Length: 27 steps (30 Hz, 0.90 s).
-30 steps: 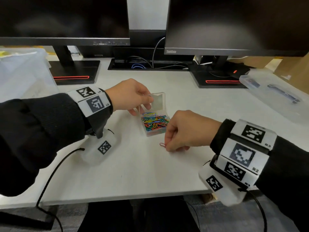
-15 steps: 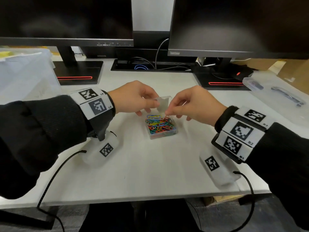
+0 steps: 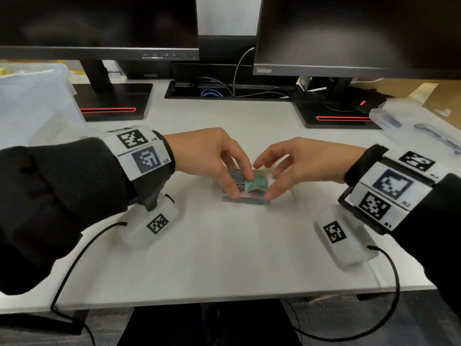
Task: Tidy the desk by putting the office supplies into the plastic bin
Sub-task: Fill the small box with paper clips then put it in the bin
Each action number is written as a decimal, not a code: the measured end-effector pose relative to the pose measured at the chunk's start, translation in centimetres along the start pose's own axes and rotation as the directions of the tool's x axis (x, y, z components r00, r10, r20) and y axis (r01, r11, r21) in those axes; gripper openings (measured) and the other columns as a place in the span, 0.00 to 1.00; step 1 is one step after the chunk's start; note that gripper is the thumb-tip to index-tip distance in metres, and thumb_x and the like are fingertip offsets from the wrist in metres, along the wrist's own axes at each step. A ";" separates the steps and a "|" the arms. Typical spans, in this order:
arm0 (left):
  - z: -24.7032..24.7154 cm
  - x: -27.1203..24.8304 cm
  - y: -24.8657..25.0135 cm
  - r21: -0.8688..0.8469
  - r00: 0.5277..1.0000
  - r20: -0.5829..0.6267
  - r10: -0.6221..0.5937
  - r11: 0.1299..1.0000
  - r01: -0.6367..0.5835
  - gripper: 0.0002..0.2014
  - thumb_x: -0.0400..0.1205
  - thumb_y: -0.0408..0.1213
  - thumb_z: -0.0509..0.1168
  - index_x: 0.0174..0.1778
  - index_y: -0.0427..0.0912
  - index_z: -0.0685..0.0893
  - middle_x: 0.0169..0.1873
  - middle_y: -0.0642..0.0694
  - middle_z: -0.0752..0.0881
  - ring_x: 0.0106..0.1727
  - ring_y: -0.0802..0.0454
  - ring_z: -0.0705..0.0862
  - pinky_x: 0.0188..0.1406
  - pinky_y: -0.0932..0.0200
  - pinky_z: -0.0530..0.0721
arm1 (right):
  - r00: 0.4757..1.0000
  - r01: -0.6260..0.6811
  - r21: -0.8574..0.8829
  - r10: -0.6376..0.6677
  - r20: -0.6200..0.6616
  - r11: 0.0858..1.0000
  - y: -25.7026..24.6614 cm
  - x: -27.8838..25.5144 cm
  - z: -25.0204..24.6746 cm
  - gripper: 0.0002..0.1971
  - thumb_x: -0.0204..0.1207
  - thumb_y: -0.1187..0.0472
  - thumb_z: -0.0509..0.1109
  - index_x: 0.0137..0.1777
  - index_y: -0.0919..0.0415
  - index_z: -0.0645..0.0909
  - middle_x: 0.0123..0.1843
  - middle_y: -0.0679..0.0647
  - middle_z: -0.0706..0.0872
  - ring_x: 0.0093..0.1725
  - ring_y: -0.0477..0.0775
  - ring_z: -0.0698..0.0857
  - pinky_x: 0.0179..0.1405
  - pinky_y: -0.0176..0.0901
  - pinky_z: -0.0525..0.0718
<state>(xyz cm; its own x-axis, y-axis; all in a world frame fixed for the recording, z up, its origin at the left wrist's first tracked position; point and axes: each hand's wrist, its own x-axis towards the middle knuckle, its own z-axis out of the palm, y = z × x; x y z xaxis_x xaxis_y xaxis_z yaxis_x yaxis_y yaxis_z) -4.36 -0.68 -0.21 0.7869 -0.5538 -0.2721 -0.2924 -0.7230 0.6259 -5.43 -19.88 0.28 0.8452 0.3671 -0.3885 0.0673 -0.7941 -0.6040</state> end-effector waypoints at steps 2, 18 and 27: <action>0.0 0.3 0.1 0.024 1.000 -0.016 0.012 1.000 -0.011 0.14 0.61 0.41 0.81 0.39 0.62 0.90 0.52 0.55 0.88 0.55 0.59 0.84 0.66 0.52 0.78 | 1.000 0.014 -0.033 -0.015 -0.009 0.999 -0.1 0.1 0.4 0.27 0.58 0.56 0.84 0.59 0.47 0.82 0.49 0.38 0.83 0.50 0.43 0.83 0.50 0.33 0.80; 1.6 -0.4 1.1 0.350 0.971 -0.143 0.194 0.927 -0.134 0.21 0.68 0.50 0.74 0.56 0.51 0.83 0.49 0.55 0.87 0.49 0.53 0.86 0.52 0.54 0.83 | 0.986 0.094 -0.248 -0.125 -0.114 0.964 -0.4 0.4 1.5 0.18 0.60 0.57 0.80 0.50 0.52 0.82 0.43 0.44 0.85 0.43 0.46 0.83 0.41 0.35 0.80; 1.7 -0.3 1.1 0.370 0.965 -0.174 0.196 0.921 -0.120 0.18 0.67 0.48 0.77 0.52 0.52 0.86 0.41 0.57 0.85 0.48 0.55 0.85 0.51 0.60 0.81 | 0.970 0.147 -0.332 -0.201 -0.134 0.932 -0.6 0.5 1.6 0.19 0.60 0.49 0.80 0.50 0.56 0.88 0.43 0.54 0.90 0.45 0.53 0.87 0.48 0.49 0.86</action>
<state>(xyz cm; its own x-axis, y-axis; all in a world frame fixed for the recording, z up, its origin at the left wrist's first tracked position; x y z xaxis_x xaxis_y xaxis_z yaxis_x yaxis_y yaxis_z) -5.80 -1.99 -0.66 0.7967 -0.6042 -0.0133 -0.5650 -0.7525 0.3384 -5.83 -18.46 -0.66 0.8777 0.4509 -0.1621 0.3630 -0.8466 -0.3892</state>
